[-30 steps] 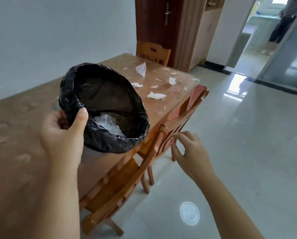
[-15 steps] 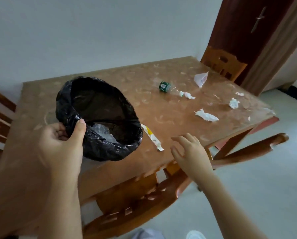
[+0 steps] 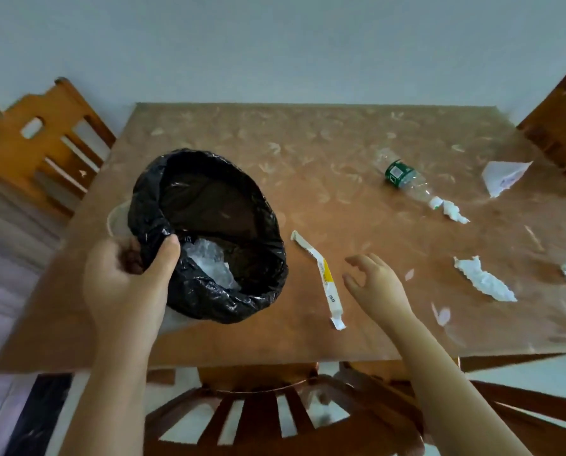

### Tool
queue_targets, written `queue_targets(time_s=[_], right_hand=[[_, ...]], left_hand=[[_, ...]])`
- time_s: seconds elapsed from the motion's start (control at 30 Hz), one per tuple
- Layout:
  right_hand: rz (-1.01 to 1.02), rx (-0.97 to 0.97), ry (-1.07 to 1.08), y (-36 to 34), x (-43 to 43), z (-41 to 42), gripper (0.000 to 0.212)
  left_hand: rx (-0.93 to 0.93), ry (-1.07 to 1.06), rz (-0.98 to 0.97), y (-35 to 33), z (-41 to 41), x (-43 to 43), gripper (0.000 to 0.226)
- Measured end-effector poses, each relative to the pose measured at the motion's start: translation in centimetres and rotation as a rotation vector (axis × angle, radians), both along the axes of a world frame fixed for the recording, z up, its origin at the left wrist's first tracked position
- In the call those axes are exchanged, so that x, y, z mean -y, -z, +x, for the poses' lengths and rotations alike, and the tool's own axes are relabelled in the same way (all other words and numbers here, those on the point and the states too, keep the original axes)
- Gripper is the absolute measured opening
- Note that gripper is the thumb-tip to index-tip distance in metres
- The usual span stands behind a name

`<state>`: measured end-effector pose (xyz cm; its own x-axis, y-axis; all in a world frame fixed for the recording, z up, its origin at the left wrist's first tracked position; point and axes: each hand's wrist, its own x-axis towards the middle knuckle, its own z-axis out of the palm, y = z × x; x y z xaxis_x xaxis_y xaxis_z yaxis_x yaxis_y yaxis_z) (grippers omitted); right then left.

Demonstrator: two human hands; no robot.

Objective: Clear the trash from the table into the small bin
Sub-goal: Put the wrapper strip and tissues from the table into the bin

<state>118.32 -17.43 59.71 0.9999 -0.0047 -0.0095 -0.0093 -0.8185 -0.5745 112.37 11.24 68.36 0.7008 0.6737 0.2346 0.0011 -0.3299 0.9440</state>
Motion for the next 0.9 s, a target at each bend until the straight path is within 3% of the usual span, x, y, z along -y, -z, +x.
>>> queue_targets(time_s=[0.17,0.37,0.9], right_hand=[[0.081,-0.148,-0.091,3.8,0.7,3.8,0.027],[0.185,-0.350,-0.097,8.5,1.6,6.1,0.024],[0.440,-0.337,0.020,9.6,1.0,7.2,0.006]], left_hand=[[-0.060,-0.067,0.162,0.0,-0.7,3.4,0.011],[-0.111,-0.215,0.106,0.9,-1.2,7.3,0.026],[-0.141,-0.297,0.021,1.3,-2.7,8.8,0.028]])
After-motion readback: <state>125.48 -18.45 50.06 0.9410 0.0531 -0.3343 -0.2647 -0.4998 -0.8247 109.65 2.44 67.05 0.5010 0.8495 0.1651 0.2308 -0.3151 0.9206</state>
